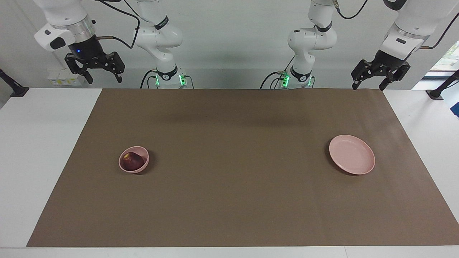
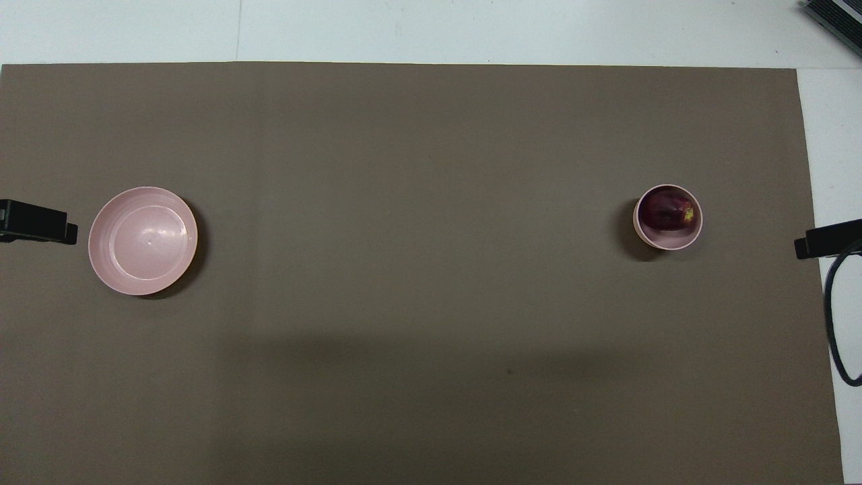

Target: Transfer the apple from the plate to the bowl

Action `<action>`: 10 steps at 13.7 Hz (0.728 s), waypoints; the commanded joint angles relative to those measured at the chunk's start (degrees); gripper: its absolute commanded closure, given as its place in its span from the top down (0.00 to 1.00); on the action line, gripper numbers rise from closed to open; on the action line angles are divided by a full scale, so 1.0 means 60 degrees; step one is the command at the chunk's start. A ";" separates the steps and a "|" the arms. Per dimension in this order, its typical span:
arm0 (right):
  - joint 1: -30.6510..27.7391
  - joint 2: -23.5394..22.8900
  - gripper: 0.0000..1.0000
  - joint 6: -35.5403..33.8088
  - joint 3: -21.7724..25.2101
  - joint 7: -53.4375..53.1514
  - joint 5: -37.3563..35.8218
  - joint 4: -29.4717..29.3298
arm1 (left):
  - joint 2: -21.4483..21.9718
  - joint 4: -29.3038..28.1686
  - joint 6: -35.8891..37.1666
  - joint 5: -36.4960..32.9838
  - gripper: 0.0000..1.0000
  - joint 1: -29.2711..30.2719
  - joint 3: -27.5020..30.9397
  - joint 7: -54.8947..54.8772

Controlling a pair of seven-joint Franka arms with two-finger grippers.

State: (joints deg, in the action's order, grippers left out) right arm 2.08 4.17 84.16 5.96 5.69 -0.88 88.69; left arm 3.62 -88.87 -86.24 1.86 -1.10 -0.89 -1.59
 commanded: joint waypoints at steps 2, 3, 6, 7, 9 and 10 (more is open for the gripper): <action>0.0005 0.0198 1.00 0.0196 -0.0026 0.0208 -0.0218 0.0247 | 0.0100 0.0017 0.0165 0.0085 1.00 -0.0021 0.0031 0.0103; 0.0005 0.0256 1.00 0.0312 -0.0041 0.0238 -0.0322 0.0321 | 0.0086 0.0017 0.0165 0.0085 1.00 -0.0021 0.0031 0.0103; 0.0005 0.0256 1.00 0.0255 -0.0026 0.0165 -0.0147 0.0307 | 0.0100 0.0017 0.0165 0.0085 1.00 -0.0006 0.0046 0.0103; -0.0010 0.0256 1.00 0.0255 -0.0026 0.0165 -0.0118 0.0307 | 0.0100 0.0017 0.0165 0.0085 1.00 -0.0006 0.0046 0.0103; 0.0005 0.0256 1.00 0.0167 -0.0026 0.0064 0.0071 0.0277 | 0.0100 0.0017 0.0165 0.0085 1.00 -0.0021 0.0046 0.0103; -0.0024 0.0256 1.00 0.0123 -0.0026 -0.0068 0.0189 0.0277 | 0.0100 0.0017 0.0165 0.0085 1.00 -0.0021 0.0046 0.0103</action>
State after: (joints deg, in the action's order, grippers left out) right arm 2.13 4.22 84.40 5.90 6.06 -1.13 88.72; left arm 3.62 -88.87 -86.17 1.86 -1.10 -0.88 -1.57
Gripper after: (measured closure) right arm 0.000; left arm 0.000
